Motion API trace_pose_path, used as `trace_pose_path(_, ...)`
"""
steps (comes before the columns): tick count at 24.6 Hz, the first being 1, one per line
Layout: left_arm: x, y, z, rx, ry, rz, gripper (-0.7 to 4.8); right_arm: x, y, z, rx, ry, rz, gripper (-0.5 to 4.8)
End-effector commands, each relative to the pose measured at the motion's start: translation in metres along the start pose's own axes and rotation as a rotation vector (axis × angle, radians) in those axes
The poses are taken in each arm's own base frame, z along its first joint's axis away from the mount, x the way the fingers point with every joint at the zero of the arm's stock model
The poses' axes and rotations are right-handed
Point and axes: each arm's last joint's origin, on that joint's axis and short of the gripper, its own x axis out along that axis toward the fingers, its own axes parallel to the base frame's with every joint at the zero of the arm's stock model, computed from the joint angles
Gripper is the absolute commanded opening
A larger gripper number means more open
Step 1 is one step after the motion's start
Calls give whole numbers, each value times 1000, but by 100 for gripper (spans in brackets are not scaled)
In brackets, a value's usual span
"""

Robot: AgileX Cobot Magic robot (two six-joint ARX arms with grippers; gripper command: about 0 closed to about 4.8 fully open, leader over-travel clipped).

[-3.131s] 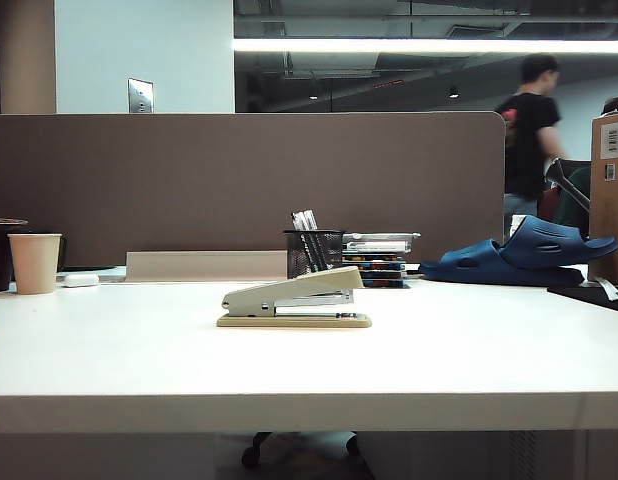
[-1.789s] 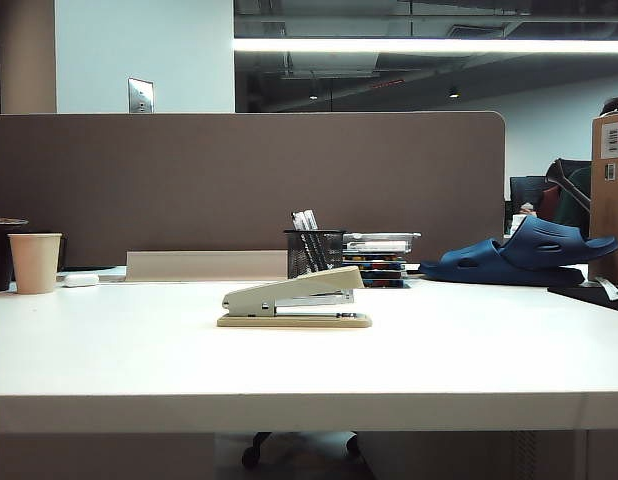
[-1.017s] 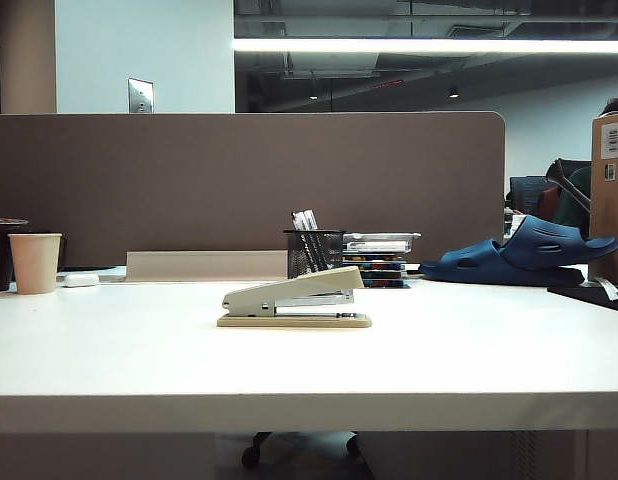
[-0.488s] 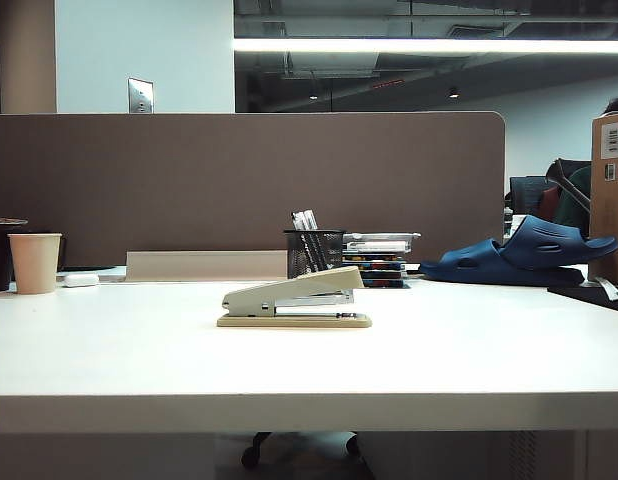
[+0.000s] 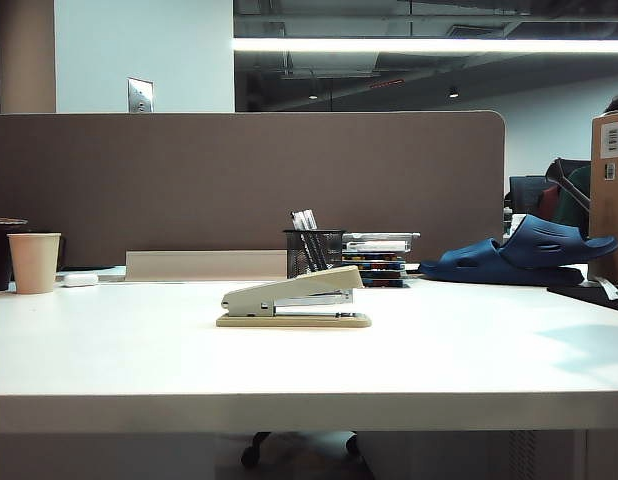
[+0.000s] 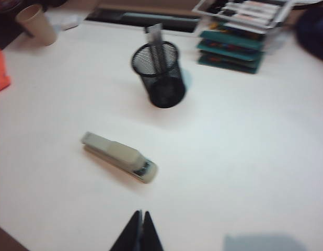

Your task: Press the stapler down.

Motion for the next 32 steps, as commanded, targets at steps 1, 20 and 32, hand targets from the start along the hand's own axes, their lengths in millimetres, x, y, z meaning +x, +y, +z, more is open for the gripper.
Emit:
trace_pose_path(1, 0, 0, 0, -2, 4, -3, -5, 32, 5, 9, -17, 38, 73, -9)
trace_pose_path(20, 0, 1, 0, -2, 3, 22, -5, 248, 17, -48, 58, 329, 267, -9)
trace_pose_path(32, 0, 1, 0, -2, 3, 22, -5, 260, 11, -59, 56, 355, 203, -9)
